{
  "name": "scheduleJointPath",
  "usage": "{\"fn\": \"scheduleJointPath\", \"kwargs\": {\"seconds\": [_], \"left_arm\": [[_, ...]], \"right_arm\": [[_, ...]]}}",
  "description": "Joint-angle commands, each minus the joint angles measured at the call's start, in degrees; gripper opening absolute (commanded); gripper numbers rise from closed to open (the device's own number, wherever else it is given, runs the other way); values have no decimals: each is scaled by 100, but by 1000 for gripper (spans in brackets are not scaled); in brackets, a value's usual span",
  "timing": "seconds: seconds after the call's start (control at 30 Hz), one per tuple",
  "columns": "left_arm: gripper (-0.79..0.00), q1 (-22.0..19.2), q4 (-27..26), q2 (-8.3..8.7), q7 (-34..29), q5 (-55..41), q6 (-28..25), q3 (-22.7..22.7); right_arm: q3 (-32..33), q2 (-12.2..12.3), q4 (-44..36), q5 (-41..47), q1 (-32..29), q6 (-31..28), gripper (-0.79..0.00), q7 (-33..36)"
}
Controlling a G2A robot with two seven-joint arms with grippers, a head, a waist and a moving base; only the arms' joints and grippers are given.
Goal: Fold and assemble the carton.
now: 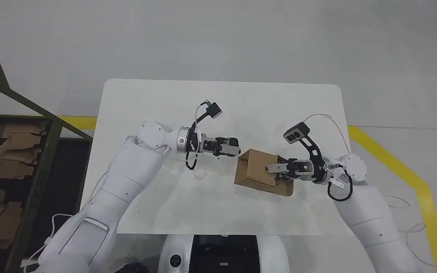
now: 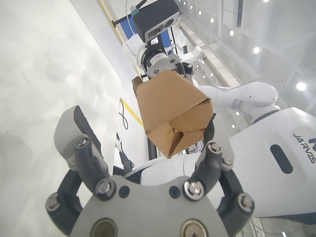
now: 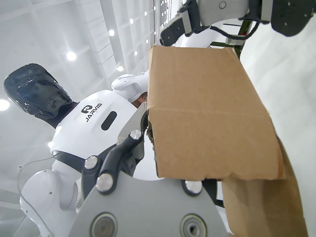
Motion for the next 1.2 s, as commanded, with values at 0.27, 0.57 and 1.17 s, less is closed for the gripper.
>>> {"fn": "scheduleJointPath", "kwargs": {"seconds": [0.27, 0.57, 1.17], "left_arm": [[0, -81, -57, -26, 350, 647, 57, 296], [0, -122, -32, -48, 311, 637, 15, 484], [0, -276, 35, -72, 338, 575, 21, 673]], "right_arm": [[-2, 76, 115, 233, 37, 0, -785, 0], [-16, 52, 254, 235, 86, 0, -785, 0], [-102, -45, 305, 120, 165, 0, -785, 0]]}}
